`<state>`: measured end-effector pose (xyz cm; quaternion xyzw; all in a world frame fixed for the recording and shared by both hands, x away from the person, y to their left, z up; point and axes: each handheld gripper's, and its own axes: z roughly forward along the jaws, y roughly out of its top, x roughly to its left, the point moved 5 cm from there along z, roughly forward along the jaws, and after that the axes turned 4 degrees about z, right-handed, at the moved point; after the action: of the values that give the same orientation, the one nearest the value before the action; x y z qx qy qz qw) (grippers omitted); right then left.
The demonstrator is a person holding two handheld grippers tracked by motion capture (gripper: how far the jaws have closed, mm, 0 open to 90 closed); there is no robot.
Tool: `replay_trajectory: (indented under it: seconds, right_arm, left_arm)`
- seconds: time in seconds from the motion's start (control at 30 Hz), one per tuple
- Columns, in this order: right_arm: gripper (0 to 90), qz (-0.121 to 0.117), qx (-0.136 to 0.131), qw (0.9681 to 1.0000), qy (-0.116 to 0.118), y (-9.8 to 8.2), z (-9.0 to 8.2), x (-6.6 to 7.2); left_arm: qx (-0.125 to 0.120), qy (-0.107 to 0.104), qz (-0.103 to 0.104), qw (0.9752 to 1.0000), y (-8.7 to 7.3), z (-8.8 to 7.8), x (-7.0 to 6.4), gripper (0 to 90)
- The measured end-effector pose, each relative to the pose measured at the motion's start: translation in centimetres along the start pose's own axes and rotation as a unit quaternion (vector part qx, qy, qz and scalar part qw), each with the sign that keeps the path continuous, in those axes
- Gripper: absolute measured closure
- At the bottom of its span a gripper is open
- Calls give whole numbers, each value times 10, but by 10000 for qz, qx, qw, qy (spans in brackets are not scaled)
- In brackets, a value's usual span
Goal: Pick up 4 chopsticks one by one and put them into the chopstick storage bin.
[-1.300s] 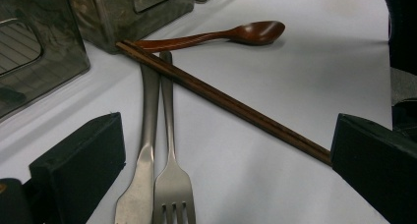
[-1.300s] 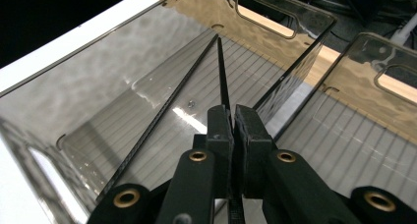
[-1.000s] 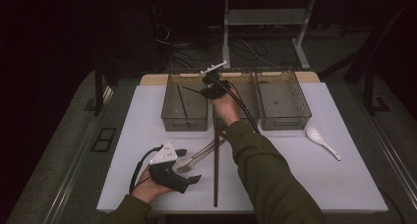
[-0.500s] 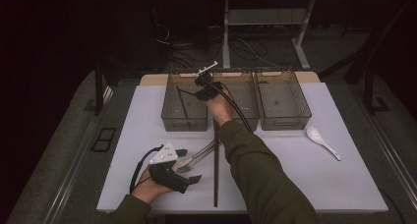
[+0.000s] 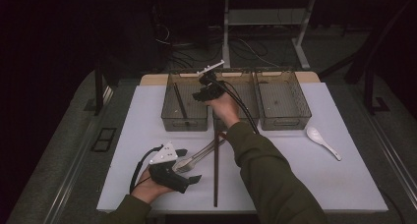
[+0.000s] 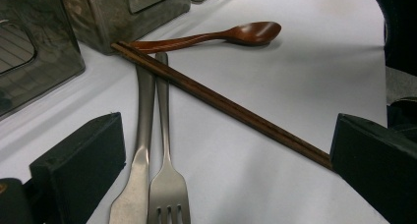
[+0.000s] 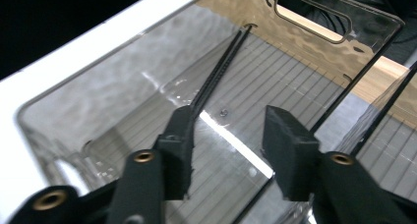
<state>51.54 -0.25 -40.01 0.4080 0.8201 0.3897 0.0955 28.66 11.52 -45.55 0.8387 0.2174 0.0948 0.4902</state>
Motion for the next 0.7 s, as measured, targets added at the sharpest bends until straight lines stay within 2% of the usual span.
replay_trajectory:
  seconds: [0.13,0.27,0.33,0.5,0.63,0.7]
  right_arm:
    - [456,-31,-158,9997,205,-5,-16,-2]
    - [413,-225,-247,9985,425,-15,-33,-2]
    - [379,-309,-301,9978,508,-22,-43,-2]
    - [336,-340,-455,9964,634,-42,-66,-7]
    - [325,-432,-596,9955,589,-58,-84,-11]
    - [318,-386,-668,9949,647,-65,-92,-11]
  left_arm:
    - [7,22,-34,10000,0,0,0,0]
    - [38,53,22,10000,0,0,1,0]
    - [28,61,-12,10000,0,0,1,0]
    - [80,100,-21,9999,-1,0,1,0]
    - [71,128,-72,9999,-1,2,1,0]
    - [133,122,-50,9998,-2,2,1,0]
